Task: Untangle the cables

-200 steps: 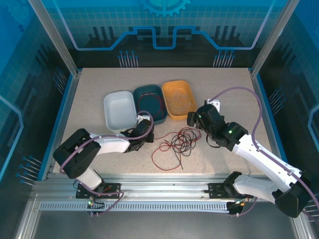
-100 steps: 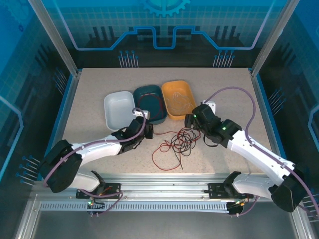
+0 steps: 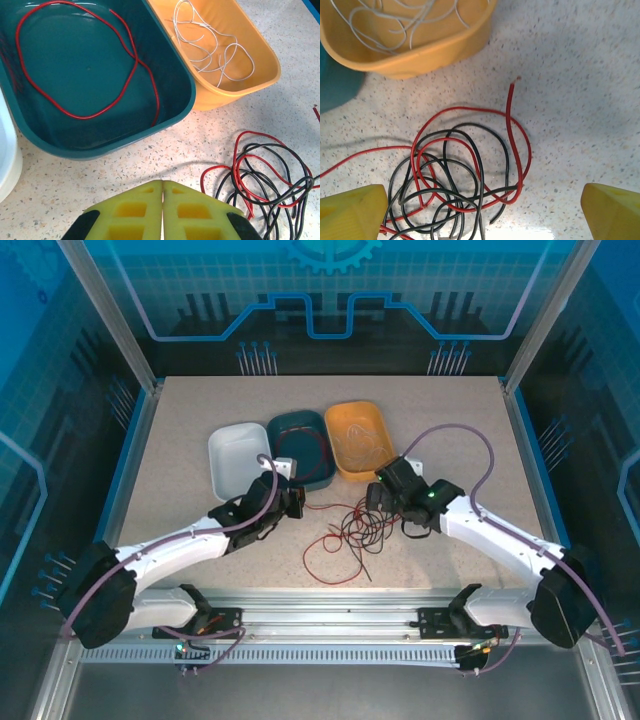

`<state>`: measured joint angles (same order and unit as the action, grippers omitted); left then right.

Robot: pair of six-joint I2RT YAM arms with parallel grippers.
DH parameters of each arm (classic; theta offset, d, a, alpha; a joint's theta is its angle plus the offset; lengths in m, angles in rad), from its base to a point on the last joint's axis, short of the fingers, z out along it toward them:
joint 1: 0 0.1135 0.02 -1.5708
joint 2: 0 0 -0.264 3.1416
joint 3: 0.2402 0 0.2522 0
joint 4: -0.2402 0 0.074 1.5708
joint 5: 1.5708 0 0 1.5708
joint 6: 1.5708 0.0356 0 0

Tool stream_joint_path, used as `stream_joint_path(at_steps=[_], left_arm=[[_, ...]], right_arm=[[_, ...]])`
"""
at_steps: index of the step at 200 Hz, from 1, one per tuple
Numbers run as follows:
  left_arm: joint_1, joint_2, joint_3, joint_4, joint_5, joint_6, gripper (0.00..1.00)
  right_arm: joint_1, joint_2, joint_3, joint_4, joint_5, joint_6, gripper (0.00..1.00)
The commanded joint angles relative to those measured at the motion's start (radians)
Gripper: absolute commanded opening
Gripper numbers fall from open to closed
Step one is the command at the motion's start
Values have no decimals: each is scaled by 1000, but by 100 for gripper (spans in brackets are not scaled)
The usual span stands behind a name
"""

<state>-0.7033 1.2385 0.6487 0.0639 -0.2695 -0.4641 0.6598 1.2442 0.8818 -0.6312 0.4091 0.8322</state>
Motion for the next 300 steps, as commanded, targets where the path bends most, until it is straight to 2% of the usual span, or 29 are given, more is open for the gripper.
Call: stream_joint_path(at_steps=[1, 41, 105, 157, 214, 300], left_arm=[[-7, -28, 49, -29, 25, 27, 0], [-5, -33, 77, -12, 25, 42, 0], [-7, -34, 112, -6, 32, 51, 0], [-7, -36, 111, -7, 33, 45, 0], [-7, -69, 123, -19, 36, 63, 0], [-6, -175, 158, -33, 60, 152, 0]], right_arm=[[-12, 18, -49, 41, -68, 57, 100], [9, 47, -96, 95, -100, 77, 100], [216, 163, -48, 32, 19, 102, 100], [319, 250, -44, 67, 7, 225, 100], [293, 339, -21, 15, 49, 293, 100], [202, 278, -124, 54, 30, 351, 100]])
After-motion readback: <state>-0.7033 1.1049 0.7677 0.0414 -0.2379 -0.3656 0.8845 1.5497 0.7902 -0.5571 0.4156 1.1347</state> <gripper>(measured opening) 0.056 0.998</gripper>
